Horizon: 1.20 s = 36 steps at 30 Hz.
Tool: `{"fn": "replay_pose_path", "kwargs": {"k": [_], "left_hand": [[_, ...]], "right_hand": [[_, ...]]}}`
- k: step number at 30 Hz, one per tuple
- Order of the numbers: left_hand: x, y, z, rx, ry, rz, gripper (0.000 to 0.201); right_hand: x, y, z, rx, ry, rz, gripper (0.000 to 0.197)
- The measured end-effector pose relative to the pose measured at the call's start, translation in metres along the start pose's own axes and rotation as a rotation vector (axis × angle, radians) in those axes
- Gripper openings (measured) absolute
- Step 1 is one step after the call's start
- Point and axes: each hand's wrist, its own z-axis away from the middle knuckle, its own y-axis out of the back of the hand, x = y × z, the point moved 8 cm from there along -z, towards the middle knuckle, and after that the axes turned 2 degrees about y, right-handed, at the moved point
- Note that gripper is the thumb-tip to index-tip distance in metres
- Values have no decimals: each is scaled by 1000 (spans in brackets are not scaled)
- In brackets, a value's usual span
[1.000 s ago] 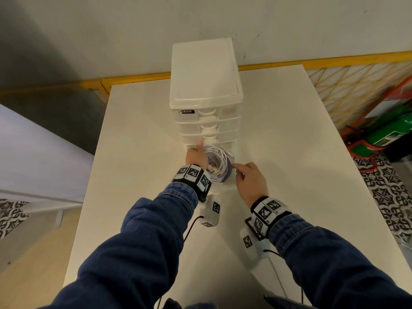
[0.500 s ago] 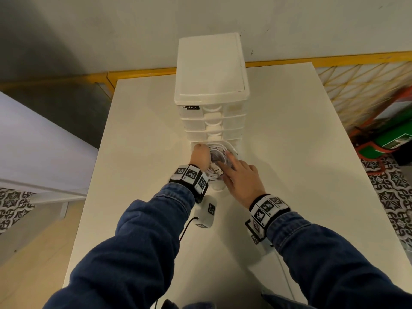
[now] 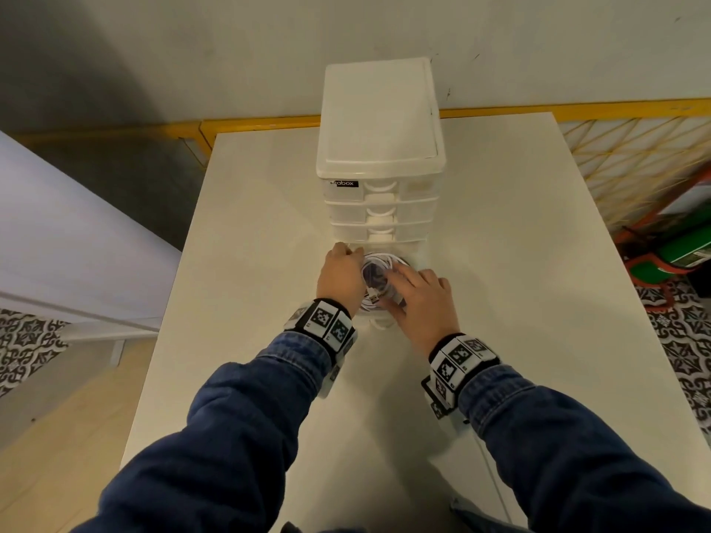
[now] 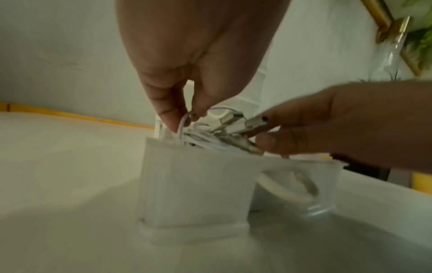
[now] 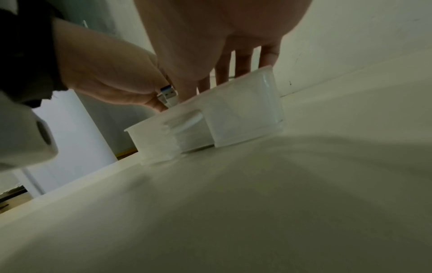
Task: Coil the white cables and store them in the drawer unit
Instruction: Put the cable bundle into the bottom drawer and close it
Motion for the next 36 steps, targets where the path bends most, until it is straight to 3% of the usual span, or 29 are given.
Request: {"fn": "replay_pose_path", "kwargs": {"k": [4,7,10,17,22,24,30,36], "left_hand": [[-4,10,-7,48,32,54,27],[-7,12,-9,84,30,63,16],[-1,10,-7,88,-88,-137,20],[-16,1,-2,74,-268,-111,47],[-25,-6,5,-113,-216,-38,80],[-27,-7,6,-130,-212,-32,84],[-22,-6,0,-81,-121,13,51],[-18,-5,0,-8,-71,87,45]], "right_hand": [[1,12,-4,86,-6,-55,51],[-1,0,-6,-14,35,-33,55],[1,-12,-7,-88,39,30,59],[6,-20,-3,-97,36,47,69],[7,-6,-4,75,83,-5,56],[9,-4,-6,82,80,-23,58],[9,-11,-3,-15,67,-32,67],[5,-30,-3,-169,77,60,69]]}}
